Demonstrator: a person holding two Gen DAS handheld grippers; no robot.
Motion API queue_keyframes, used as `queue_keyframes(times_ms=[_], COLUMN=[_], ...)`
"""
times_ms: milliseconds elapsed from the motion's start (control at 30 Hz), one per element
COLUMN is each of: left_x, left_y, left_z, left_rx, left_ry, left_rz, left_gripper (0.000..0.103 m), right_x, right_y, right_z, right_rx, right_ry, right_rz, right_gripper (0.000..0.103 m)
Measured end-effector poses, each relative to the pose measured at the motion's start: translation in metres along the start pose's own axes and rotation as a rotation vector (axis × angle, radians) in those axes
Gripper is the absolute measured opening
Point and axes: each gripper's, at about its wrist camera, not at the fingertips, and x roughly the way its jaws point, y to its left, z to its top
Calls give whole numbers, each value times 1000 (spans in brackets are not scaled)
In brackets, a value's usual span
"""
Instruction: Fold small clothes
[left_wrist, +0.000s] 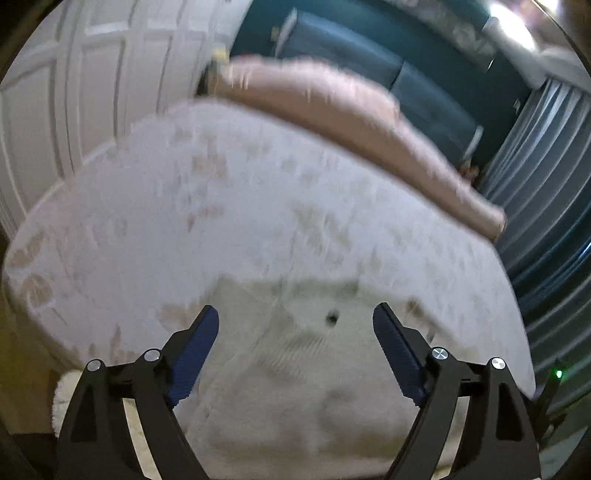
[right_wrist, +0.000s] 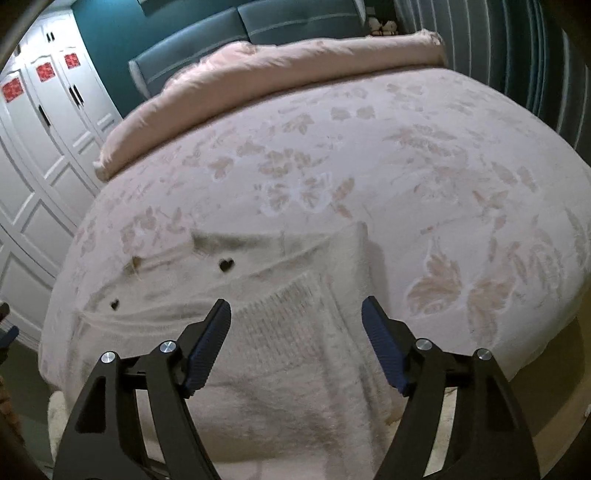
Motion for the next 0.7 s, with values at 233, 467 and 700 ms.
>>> queue_keyframes(times_ms=[233,467,700], left_x=[88,114,57], left_y=[20,14,8], left_z=[-22,-21,-1], left_rx=[-73,21,26], left_ry=[171,178,39], left_rz=[-92,-81,-174], left_gripper=[83,6,5], right_x=[32,53,9], right_y=[-5,-12,-15], right_z=[-2,-11,-2], right_rx=[33,10,29], right_ry=[61,116,4], right_rz=[-8,-41,45], right_gripper=[71,24,11])
